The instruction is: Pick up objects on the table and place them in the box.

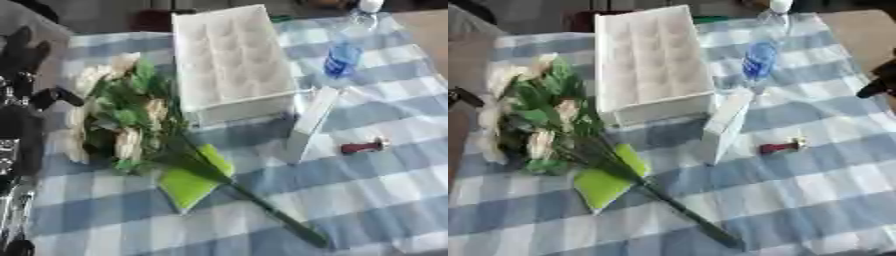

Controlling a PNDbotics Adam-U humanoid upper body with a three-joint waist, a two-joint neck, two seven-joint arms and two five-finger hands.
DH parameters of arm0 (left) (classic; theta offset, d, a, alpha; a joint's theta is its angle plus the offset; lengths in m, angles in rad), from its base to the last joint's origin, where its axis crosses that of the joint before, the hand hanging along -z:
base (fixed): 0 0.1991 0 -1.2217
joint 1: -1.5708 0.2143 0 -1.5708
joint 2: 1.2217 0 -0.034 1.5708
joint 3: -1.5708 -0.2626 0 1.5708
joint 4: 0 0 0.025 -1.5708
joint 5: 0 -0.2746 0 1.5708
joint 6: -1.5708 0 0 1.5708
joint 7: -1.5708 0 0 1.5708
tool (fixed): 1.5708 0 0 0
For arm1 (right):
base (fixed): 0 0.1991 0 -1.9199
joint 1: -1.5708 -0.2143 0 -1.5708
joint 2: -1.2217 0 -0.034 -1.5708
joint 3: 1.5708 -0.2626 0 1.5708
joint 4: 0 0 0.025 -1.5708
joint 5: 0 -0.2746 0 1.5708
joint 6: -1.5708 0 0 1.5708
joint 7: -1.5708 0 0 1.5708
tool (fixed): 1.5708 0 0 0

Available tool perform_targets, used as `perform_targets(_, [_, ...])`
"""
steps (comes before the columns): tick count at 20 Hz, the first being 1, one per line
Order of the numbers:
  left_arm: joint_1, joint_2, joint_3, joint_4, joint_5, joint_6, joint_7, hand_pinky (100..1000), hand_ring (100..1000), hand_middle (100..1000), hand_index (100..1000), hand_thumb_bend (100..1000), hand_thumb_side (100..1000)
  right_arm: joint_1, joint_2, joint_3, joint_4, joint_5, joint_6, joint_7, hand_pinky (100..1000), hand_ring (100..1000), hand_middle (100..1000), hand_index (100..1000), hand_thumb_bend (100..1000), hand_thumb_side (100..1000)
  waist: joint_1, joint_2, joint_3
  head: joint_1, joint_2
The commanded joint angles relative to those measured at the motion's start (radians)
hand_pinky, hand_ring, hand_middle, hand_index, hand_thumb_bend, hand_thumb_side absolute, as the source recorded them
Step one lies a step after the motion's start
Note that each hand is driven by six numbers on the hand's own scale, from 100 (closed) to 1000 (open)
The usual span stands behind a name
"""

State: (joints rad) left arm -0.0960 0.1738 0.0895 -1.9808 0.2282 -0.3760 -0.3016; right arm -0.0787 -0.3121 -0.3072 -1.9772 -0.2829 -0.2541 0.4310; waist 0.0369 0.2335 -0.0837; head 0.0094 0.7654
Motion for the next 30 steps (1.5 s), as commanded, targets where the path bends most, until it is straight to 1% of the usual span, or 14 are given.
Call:
perform_targets(1, [-0.008, 0.008, 0.001, -0.019, -0.006, -0.001, -0.004, 525, 1000, 1000, 877, 423, 603, -0.006, -0.017, -0.006, -0.023, -0.001, -0.001, 0.000, 578, 561, 618, 808, 100, 691, -0.003, -0.013, 0.002, -0.001, 0.004])
perform_targets(15, [-0.006, 0.007, 0.000, -0.019, -0.013, 0.001, -0.008, 525, 1000, 1000, 877, 414, 603, -0.004, -0.016, -0.006, -0.023, 0.001, -0.004, 0.001, 578, 558, 618, 809, 100, 692, -0.004, -0.011, 0.001, -0.001, 0.002])
perform_targets(18, [-0.001, 0.030, 0.000, -0.019, -0.018, -0.017, -0.015, 525, 1000, 1000, 873, 407, 552, -0.003, -0.016, -0.006, -0.023, 0.002, -0.004, 0.001, 578, 558, 618, 809, 100, 692, -0.003, -0.011, -0.002, -0.002, 0.001])
perform_targets(19, [0.003, 0.060, -0.001, -0.019, -0.028, -0.041, -0.023, 528, 1000, 1000, 878, 418, 457, -0.003, -0.017, -0.006, -0.023, 0.003, -0.004, 0.001, 578, 557, 618, 809, 100, 692, -0.002, -0.012, -0.002, -0.004, 0.003])
perform_targets(20, [0.009, 0.090, 0.000, -0.019, -0.040, -0.073, -0.032, 529, 1000, 1000, 879, 427, 440, -0.002, -0.018, -0.006, -0.023, 0.003, -0.004, 0.002, 578, 557, 618, 809, 100, 692, -0.002, -0.012, -0.003, -0.005, 0.004])
perform_targets(21, [0.014, 0.148, -0.001, -0.019, -0.062, -0.127, -0.045, 536, 1000, 1000, 883, 466, 382, -0.002, -0.020, -0.006, -0.023, 0.003, -0.004, 0.002, 578, 557, 618, 809, 100, 691, 0.001, -0.013, -0.004, -0.005, 0.000])
perform_targets(23, [0.030, 0.231, 0.000, -0.019, -0.102, -0.230, -0.051, 538, 1000, 993, 882, 476, 369, -0.002, -0.023, -0.006, -0.023, 0.003, -0.004, 0.001, 578, 557, 618, 809, 100, 691, 0.003, -0.014, -0.006, -0.004, -0.004])
perform_targets(24, [0.035, 0.251, -0.001, -0.019, -0.117, -0.259, -0.047, 551, 982, 928, 877, 514, 308, -0.002, -0.024, -0.006, -0.023, 0.002, -0.004, 0.001, 578, 557, 618, 809, 100, 692, 0.003, -0.015, -0.006, -0.004, -0.004])
perform_targets(25, [0.035, 0.322, 0.000, -0.019, -0.149, -0.310, -0.050, 558, 932, 896, 863, 527, 284, -0.002, -0.024, -0.005, -0.023, 0.003, -0.003, 0.002, 578, 556, 618, 809, 100, 693, 0.007, -0.016, -0.008, -0.006, -0.007])
perform_targets(26, [0.039, 0.370, 0.003, -0.019, -0.179, -0.356, -0.043, 558, 932, 896, 863, 527, 284, -0.002, -0.024, -0.004, -0.023, 0.004, -0.002, 0.003, 578, 556, 618, 809, 100, 693, 0.008, -0.017, -0.009, -0.007, -0.009])
perform_targets(27, [0.042, 0.414, 0.006, -0.019, -0.220, -0.393, -0.040, 588, 846, 854, 861, 562, 295, -0.002, -0.024, -0.004, -0.023, 0.005, -0.001, 0.003, 578, 556, 617, 809, 100, 693, 0.009, -0.017, -0.011, -0.008, -0.010])
perform_targets(28, [0.046, 0.447, 0.010, -0.019, -0.269, -0.425, -0.037, 599, 815, 844, 865, 604, 279, -0.001, -0.024, -0.005, -0.023, 0.005, 0.000, 0.003, 578, 556, 617, 809, 100, 696, 0.009, -0.018, -0.011, -0.009, -0.010])
perform_targets(29, [0.046, 0.483, 0.012, -0.019, -0.330, -0.457, -0.038, 639, 100, 813, 885, 620, 331, 0.000, -0.025, -0.005, -0.023, 0.005, -0.001, 0.003, 578, 555, 617, 809, 100, 692, 0.010, -0.018, -0.012, -0.010, -0.011])
perform_targets(30, [0.046, 0.509, 0.012, -0.019, -0.395, -0.485, -0.032, 639, 100, 813, 885, 620, 331, 0.000, -0.026, -0.005, -0.023, 0.005, -0.001, 0.003, 578, 555, 617, 809, 100, 692, 0.011, -0.018, -0.013, -0.010, -0.011])
